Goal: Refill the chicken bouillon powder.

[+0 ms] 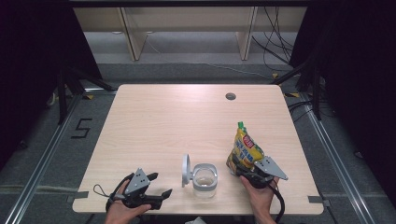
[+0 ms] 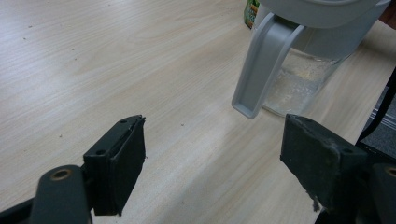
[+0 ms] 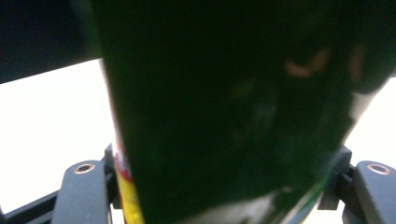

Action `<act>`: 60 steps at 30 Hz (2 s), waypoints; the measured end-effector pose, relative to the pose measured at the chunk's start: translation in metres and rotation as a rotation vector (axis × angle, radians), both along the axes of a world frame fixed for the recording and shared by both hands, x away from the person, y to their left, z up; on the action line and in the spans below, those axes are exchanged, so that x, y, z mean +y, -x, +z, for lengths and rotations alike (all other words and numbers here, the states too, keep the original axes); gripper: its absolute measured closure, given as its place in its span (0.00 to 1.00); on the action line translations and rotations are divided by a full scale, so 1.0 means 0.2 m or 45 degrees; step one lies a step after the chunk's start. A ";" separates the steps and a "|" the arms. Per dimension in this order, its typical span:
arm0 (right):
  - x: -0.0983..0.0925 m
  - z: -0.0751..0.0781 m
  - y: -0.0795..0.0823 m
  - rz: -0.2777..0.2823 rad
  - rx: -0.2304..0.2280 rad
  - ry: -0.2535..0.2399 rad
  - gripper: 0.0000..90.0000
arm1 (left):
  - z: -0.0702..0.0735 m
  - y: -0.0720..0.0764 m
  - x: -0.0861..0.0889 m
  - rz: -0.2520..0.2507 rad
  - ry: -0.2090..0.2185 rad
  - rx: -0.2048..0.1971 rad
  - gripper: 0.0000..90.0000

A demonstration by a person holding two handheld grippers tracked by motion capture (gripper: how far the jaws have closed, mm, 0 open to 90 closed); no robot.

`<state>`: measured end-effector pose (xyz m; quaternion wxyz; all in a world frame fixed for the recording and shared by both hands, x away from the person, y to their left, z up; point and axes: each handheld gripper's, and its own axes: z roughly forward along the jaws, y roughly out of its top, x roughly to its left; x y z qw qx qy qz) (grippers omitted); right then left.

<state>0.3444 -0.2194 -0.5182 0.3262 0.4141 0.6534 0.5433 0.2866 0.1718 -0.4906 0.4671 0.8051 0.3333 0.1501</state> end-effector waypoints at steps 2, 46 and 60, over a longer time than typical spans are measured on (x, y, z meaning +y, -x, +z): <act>-0.01 0.00 -0.01 -0.014 -0.029 0.026 0.37 | 0.00 0.00 0.00 0.001 0.004 0.001 0.24; -0.11 0.17 0.07 0.143 -0.012 0.254 0.55 | 0.00 0.01 0.00 0.035 0.027 0.011 0.25; -0.05 0.28 0.19 0.250 -0.201 0.654 0.55 | 0.01 0.01 0.02 0.036 0.007 0.004 0.25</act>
